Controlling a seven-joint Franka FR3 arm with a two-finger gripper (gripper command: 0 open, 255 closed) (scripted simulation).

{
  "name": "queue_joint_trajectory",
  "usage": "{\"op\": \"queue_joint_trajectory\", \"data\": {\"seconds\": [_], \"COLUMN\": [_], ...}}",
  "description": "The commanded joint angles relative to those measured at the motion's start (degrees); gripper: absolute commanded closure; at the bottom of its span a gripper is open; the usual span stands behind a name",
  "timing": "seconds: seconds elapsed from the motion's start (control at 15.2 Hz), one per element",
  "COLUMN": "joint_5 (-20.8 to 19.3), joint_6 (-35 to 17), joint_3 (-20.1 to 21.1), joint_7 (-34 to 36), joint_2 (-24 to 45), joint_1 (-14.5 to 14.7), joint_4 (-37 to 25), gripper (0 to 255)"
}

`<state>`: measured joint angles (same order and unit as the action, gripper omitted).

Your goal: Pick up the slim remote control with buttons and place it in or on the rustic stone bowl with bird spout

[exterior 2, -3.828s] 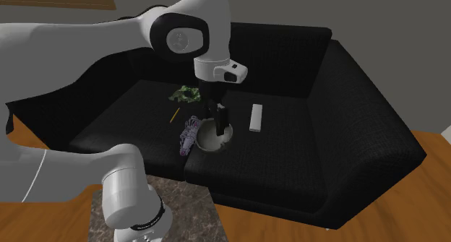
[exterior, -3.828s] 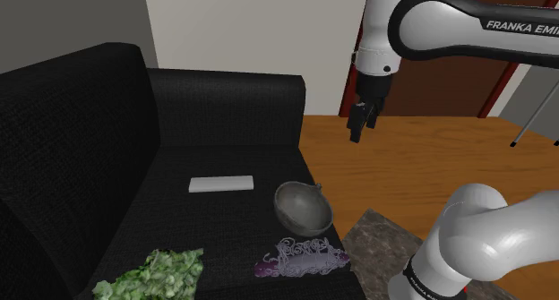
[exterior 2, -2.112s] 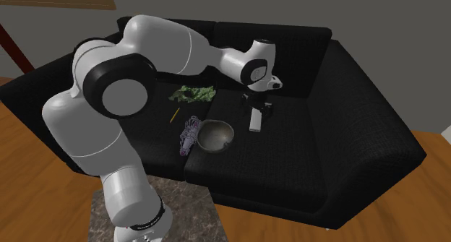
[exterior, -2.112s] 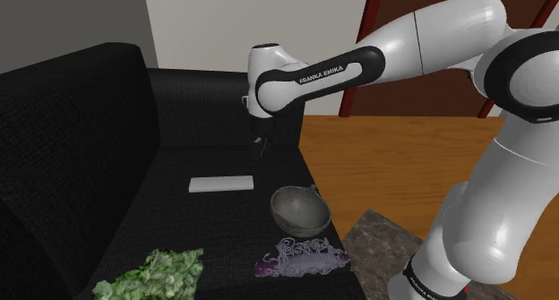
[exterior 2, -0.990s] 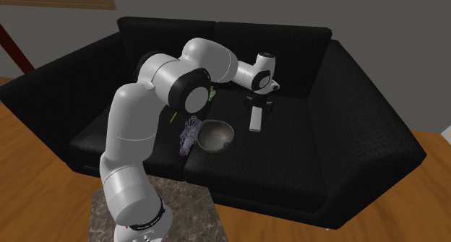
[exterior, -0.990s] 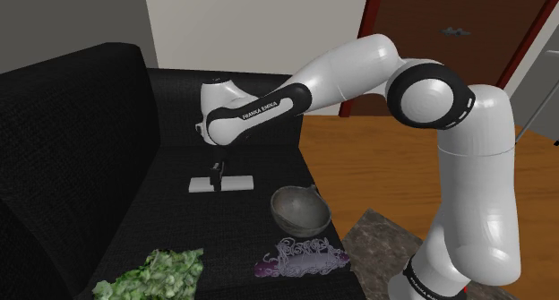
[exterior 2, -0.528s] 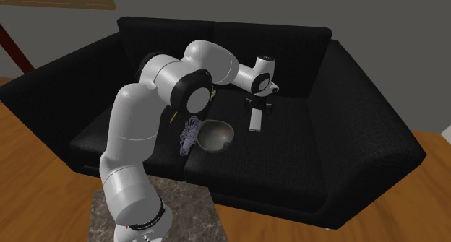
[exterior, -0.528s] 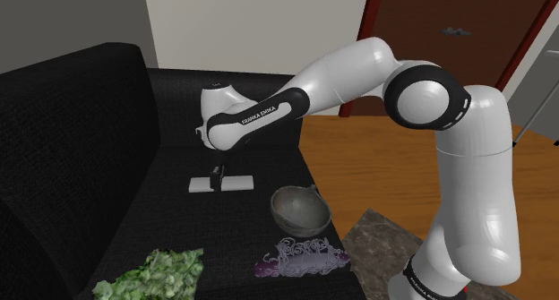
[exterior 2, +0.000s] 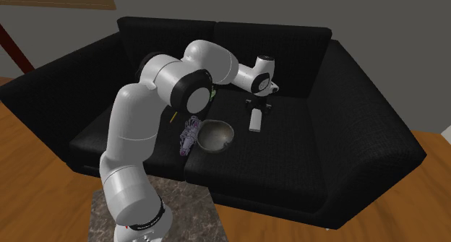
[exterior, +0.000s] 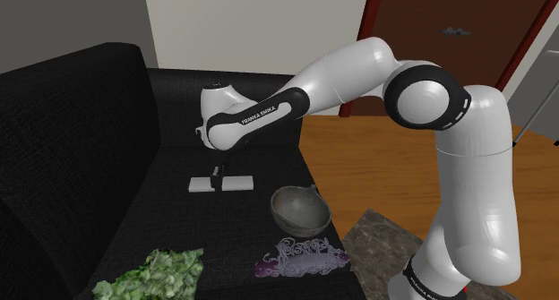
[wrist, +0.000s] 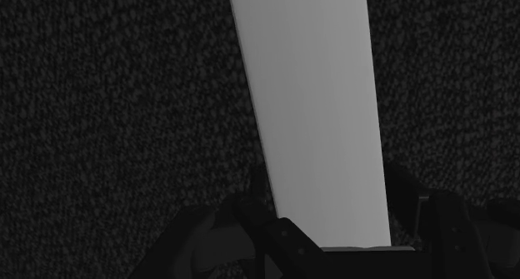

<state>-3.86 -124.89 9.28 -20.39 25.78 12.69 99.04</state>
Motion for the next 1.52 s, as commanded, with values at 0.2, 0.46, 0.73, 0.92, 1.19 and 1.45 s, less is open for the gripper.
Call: {"op": "queue_joint_trajectory", "data": {"seconds": [0.2, 0.46, 0.73, 0.92, 1.19, 1.45], "joint_5": [-0.01, 0.28, 0.54, 0.71, 0.92, 1.09], "joint_6": [0.00, 2.48, 5.05, 7.02, 9.70, 12.44], "joint_3": [-0.02, 0.13, 0.25, 0.33, 0.42, 0.50], "joint_7": [0.01, -0.14, -0.28, -0.37, -0.48, -0.56], "joint_2": [0.01, -1.43, -2.68, -3.53, -4.51, -5.32], "joint_1": [-0.01, -0.11, -0.17, -0.21, -0.24, -0.26], "joint_4": [0.06, -1.01, -2.34, -3.47, -5.17, -7.13], "gripper": [255, 255, 255, 255, 255, 255]}}
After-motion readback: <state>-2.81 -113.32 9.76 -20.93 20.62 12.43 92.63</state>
